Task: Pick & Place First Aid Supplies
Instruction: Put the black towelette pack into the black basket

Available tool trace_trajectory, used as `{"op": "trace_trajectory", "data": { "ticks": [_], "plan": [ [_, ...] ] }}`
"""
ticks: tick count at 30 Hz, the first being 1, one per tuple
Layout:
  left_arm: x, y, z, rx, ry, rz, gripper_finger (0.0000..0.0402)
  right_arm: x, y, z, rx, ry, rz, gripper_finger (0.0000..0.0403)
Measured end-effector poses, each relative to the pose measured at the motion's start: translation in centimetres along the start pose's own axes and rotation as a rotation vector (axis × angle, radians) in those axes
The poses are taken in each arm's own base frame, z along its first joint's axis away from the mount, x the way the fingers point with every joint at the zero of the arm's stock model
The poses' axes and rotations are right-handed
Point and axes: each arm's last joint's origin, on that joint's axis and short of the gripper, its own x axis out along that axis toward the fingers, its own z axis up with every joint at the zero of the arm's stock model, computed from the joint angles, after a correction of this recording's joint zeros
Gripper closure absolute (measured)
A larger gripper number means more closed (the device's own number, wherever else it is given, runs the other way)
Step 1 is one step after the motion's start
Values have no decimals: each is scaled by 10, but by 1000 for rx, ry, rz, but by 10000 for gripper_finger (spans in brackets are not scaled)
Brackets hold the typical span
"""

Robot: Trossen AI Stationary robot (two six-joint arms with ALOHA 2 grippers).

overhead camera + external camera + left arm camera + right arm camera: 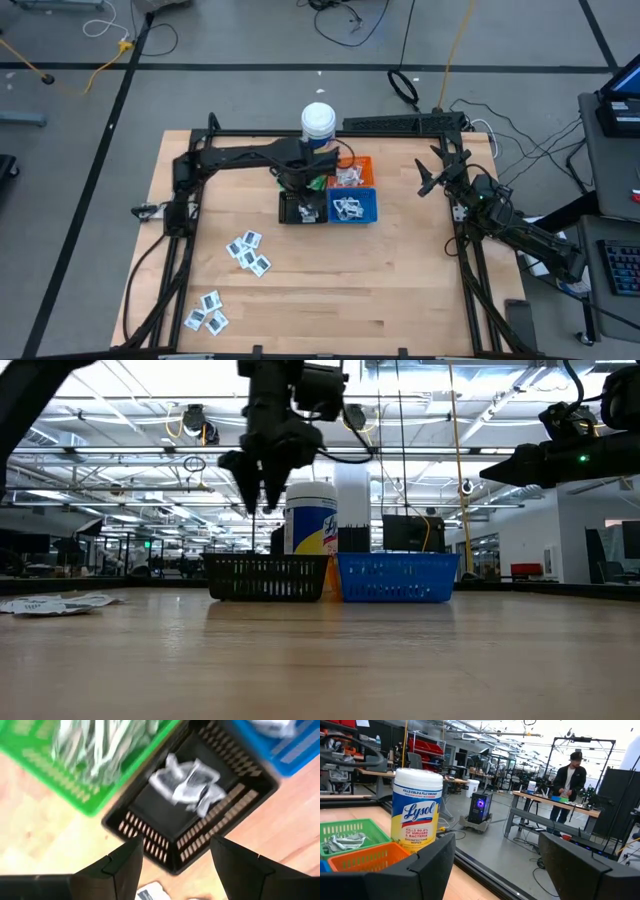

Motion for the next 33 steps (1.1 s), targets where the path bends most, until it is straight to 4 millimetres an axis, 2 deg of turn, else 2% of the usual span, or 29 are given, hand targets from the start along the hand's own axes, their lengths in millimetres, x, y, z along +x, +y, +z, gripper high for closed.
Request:
{"op": "trace_trajectory", "data": {
  "ticks": [15, 19, 24, 33],
  "plan": [
    [37, 31, -107, 21, 44, 14, 165, 0, 0, 0, 0, 0, 0, 124],
    [41, 38, -129, 24, 52, 22, 165, 0, 0, 0, 0, 0, 0, 124],
    [48, 42, -146, 40, 58, 30, 165, 0, 0, 0, 0, 0, 0, 124],
    [87, 32, -160, 49, 21, -1, 165, 0, 0, 0, 0, 0, 0, 124]
  ]
}}
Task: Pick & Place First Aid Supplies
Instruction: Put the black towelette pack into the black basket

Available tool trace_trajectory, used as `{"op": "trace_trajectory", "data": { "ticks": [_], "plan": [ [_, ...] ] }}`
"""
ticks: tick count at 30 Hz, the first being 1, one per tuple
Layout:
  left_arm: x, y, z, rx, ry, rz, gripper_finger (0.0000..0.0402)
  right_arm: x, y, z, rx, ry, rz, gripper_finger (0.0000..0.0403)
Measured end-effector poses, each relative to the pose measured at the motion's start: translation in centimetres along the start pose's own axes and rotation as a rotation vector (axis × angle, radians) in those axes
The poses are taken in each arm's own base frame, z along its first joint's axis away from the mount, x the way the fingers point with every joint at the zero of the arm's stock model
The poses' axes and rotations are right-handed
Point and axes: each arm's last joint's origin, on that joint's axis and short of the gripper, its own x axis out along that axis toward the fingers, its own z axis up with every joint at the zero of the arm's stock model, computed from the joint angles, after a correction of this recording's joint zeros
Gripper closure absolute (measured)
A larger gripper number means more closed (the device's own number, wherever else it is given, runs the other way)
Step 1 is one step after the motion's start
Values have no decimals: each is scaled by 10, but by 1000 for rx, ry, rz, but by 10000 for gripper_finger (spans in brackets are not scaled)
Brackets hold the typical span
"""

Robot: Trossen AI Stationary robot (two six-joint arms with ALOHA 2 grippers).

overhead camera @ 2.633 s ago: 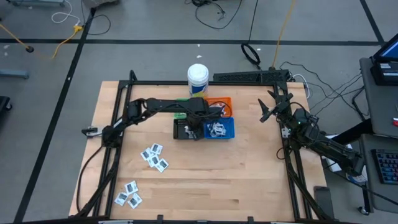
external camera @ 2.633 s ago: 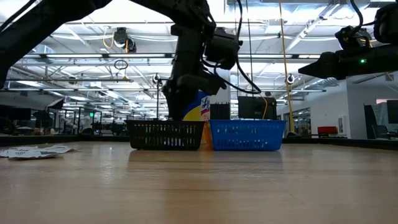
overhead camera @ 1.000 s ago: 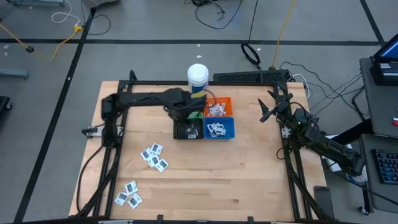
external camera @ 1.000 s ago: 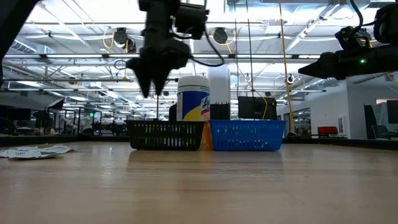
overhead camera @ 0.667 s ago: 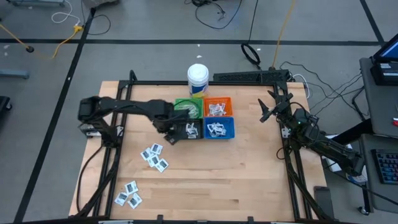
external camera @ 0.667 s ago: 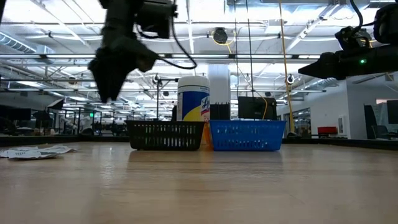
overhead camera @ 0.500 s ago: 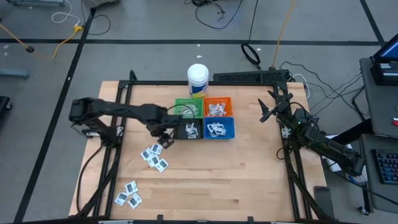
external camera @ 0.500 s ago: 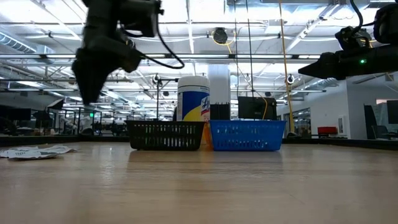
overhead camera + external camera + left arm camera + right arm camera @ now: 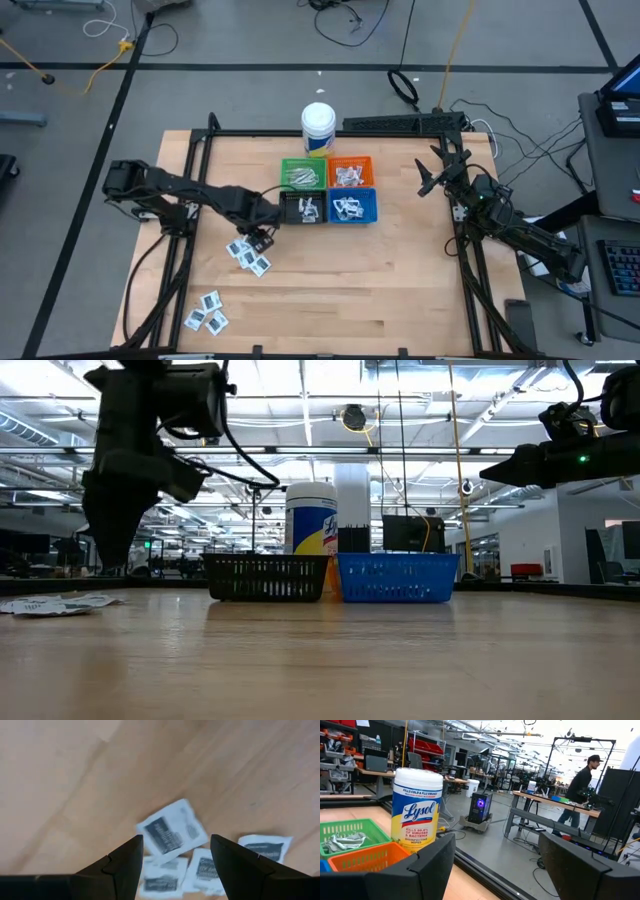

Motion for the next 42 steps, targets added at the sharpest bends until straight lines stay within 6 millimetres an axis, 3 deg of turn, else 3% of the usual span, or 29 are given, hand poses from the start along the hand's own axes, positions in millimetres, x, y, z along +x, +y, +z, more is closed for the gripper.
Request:
{"op": "trace_trajectory", "data": {
  "ticks": [10, 16, 19, 27, 29, 34, 42],
  "plan": [
    [36, 2, -15, 7, -33, -17, 165, 0, 0, 0, 0, 0, 0, 124],
    [45, 5, -23, 45, -23, -8, 174, 0, 0, 0, 0, 0, 0, 124],
    [46, 5, -24, 64, -21, -2, 208, 0, 0, 0, 0, 0, 0, 124],
    [47, 5, -23, 77, -24, -7, 369, 0, 0, 0, 0, 0, 0, 124],
    [46, 6, -23, 74, -11, -17, 388, 0, 0, 0, 0, 0, 0, 124],
    [35, 13, -25, 92, 45, -67, 379, 0, 0, 0, 0, 0, 0, 124],
    [-13, 29, -27, 118, 25, -91, 383, 0, 0, 0, 0, 0, 0, 124]
  ]
}}
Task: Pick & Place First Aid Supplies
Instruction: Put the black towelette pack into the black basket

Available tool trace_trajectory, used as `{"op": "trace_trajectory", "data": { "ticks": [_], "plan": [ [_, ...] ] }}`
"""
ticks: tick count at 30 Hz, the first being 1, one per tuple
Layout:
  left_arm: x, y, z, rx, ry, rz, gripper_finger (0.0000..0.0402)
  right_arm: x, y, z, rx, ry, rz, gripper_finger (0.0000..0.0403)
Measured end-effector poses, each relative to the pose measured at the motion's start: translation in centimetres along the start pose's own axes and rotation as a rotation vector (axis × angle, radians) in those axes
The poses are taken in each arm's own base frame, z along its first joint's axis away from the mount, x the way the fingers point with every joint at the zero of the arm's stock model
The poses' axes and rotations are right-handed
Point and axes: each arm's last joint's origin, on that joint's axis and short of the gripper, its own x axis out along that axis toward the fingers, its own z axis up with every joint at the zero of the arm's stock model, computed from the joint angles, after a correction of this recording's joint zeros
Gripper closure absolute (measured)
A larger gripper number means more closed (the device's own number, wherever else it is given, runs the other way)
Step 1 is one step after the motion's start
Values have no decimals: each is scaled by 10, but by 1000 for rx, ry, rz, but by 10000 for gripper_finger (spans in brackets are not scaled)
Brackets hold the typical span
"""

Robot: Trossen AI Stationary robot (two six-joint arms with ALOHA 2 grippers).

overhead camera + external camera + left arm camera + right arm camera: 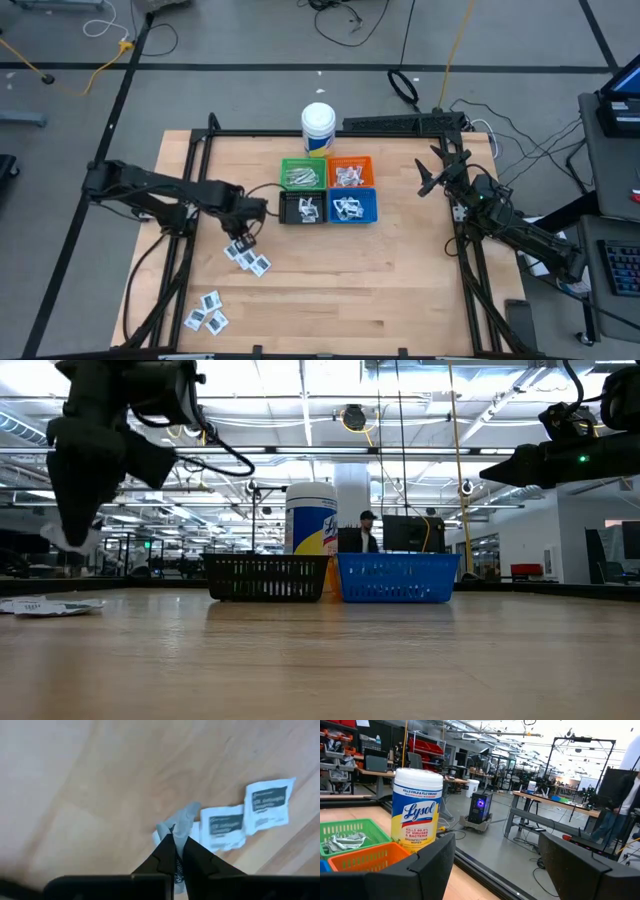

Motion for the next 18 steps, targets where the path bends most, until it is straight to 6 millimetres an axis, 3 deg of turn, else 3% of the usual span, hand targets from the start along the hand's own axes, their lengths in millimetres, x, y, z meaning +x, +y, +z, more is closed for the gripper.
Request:
{"op": "trace_trajectory", "data": {
  "ticks": [6, 12, 18],
  "plan": [
    [-31, 9, -3, -16, -15, 10, 394, 0, 0, 0, 0, 0, 0, 124],
    [-45, 16, -3, -22, 4, 70, 393, 0, 0, 0, 0, 0, 0, 124],
    [-43, 3, 32, 57, 41, 102, 392, 0, 0, 0, 0, 0, 0, 124]
  ]
}}
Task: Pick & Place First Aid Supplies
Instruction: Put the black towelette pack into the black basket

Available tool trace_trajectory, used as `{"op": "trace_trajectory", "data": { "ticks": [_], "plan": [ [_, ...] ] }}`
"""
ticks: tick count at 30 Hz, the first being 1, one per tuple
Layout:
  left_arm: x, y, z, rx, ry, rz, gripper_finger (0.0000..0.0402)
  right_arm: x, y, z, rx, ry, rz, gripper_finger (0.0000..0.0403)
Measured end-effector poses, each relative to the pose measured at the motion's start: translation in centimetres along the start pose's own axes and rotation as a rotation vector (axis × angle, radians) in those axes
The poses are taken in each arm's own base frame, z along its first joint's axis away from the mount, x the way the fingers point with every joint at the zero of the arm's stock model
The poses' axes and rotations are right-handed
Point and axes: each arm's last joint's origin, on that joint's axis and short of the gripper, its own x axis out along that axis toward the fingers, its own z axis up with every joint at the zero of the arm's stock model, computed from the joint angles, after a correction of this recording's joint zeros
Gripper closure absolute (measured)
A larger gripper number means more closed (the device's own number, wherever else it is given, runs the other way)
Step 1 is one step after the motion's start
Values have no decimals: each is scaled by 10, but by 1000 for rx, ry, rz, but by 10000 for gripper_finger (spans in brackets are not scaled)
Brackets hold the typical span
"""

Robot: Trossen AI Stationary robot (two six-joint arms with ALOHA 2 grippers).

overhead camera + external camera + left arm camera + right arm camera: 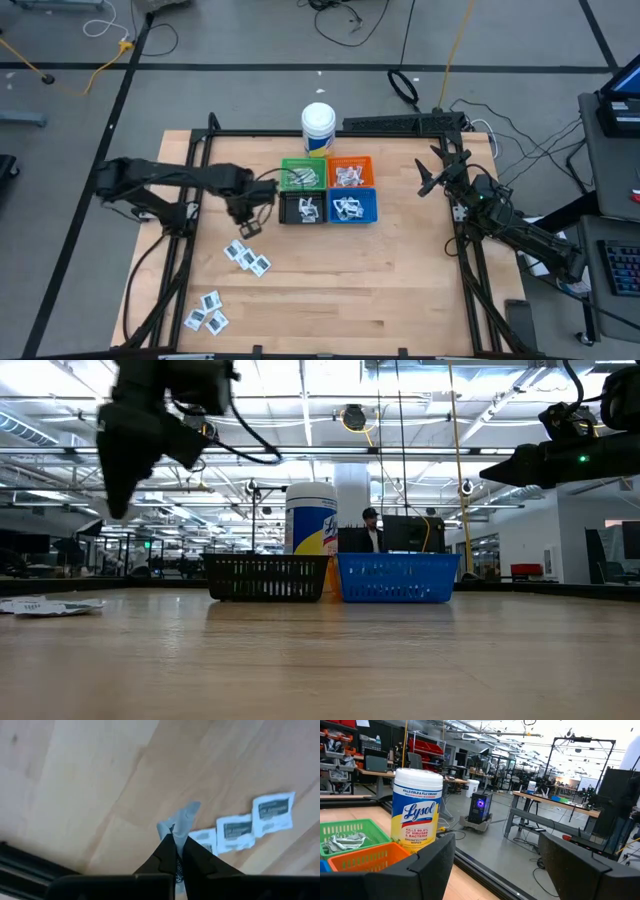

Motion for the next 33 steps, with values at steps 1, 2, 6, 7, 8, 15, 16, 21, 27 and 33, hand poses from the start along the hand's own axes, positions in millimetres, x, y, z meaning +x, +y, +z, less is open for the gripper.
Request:
{"op": "trace_trajectory", "data": {
  "ticks": [1, 2, 6, 7, 8, 15, 16, 21, 27, 33],
  "plan": [
    [0, -2, 8, 7, 10, 5, 394, 0, 0, 0, 0, -1, 0, 124],
    [0, -3, 15, 14, 24, 9, 394, 0, 0, 0, 0, -1, 0, 124],
    [-9, -11, 51, 31, 28, 11, 391, 0, 0, 0, 0, 0, 0, 124],
    [-11, -12, 59, 39, 32, 18, 391, 0, 0, 0, 0, 0, 0, 124],
    [-13, -15, 69, 49, 27, 26, 392, 0, 0, 0, 0, 0, 0, 124],
    [-31, -26, 130, 102, -2, 18, 392, 0, 0, 0, 0, 0, 0, 124],
    [-33, -28, 136, 109, -3, 17, 392, 0, 0, 0, 0, 0, 0, 124],
    [-42, -31, 160, 122, 0, 17, 394, 0, 0, 0, 0, 0, 0, 124],
    [-37, -32, 169, 128, -9, 52, 394, 0, 0, 0, 0, 0, 0, 124],
    [-6, -40, 183, 127, 48, 97, 393, 0, 0, 0, 0, 0, 0, 124]
  ]
}}
